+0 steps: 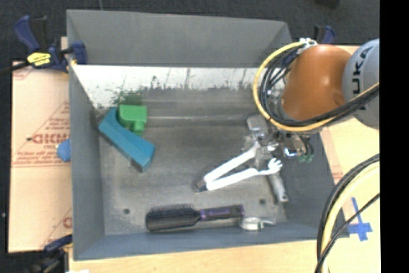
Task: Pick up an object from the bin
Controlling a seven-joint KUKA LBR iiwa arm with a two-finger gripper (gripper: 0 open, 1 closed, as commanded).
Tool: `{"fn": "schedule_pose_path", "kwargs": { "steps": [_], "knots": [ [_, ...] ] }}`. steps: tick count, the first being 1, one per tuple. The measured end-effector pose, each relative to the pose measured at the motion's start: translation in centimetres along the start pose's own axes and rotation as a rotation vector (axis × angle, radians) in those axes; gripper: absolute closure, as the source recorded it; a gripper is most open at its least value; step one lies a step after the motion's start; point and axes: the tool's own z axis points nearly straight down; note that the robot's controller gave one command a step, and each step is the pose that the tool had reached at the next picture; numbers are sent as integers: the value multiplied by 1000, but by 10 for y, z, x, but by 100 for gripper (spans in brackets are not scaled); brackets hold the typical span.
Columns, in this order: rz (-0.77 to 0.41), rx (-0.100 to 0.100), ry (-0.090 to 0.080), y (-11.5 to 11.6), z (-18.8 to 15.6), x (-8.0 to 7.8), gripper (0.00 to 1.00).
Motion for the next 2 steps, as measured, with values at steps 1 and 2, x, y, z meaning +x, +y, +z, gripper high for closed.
{"fn": "schedule_pose_path", "kwargs": {
  "steps": [1, 2],
  "knots": [
    [-154, -3, 2, -13, -10, 31, 100],
    [-41, 1, -4, -13, -112, 0, 100]
  ]
}}
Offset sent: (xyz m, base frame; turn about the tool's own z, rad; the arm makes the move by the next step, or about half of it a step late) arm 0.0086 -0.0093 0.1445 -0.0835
